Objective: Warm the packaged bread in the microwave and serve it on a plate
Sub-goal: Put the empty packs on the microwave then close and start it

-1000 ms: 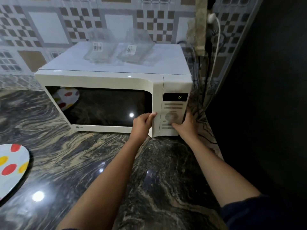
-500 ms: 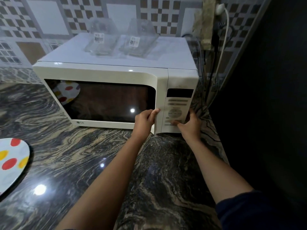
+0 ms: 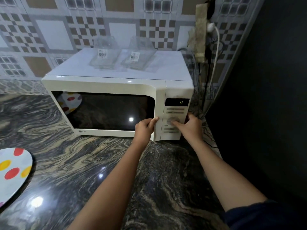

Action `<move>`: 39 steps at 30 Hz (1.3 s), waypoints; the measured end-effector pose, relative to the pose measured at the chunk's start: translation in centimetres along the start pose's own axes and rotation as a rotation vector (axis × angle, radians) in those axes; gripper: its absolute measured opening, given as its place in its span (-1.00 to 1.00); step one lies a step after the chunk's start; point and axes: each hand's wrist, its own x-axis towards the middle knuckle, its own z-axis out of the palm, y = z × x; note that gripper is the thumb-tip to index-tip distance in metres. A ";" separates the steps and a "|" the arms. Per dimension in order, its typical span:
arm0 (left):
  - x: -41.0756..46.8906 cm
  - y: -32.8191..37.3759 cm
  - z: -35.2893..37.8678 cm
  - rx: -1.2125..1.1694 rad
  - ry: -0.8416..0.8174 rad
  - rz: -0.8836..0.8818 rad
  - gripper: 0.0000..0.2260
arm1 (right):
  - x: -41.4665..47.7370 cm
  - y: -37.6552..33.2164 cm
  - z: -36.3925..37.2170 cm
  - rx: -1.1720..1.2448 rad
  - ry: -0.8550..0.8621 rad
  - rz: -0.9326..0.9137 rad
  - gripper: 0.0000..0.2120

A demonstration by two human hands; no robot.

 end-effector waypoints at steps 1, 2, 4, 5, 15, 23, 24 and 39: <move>0.0 -0.1 0.0 -0.004 -0.001 -0.006 -0.46 | 0.1 -0.1 0.0 0.000 0.006 0.002 -0.54; 0.1 -0.1 0.0 -0.008 -0.003 -0.011 -0.45 | 0.1 0.0 0.1 0.001 0.010 0.012 -0.56; 0.1 -0.1 -0.1 -0.009 -0.011 -0.019 -0.45 | -0.1 0.0 0.3 0.007 0.031 0.041 -0.55; 0.1 0.1 -0.2 -0.001 -0.013 -0.020 -0.45 | -0.2 0.1 0.5 0.011 0.043 0.061 -0.54; -4.5 -2.7 0.3 0.378 -0.014 0.120 -0.67 | -3.9 4.3 0.3 -0.178 -0.309 0.124 -0.63; -8.2 -9.1 0.5 0.868 -0.241 -0.017 -0.50 | -8.8 10.3 2.1 -0.679 -0.431 -0.104 -0.25; -8.3 -9.2 0.6 0.902 -0.225 -0.015 -0.46 | -8.9 10.6 2.2 -0.712 -0.413 -0.131 -0.16; -8.1 -9.6 0.7 0.903 -0.196 0.023 -0.32 | -8.7 11.0 2.8 -0.783 -0.383 -0.184 -0.25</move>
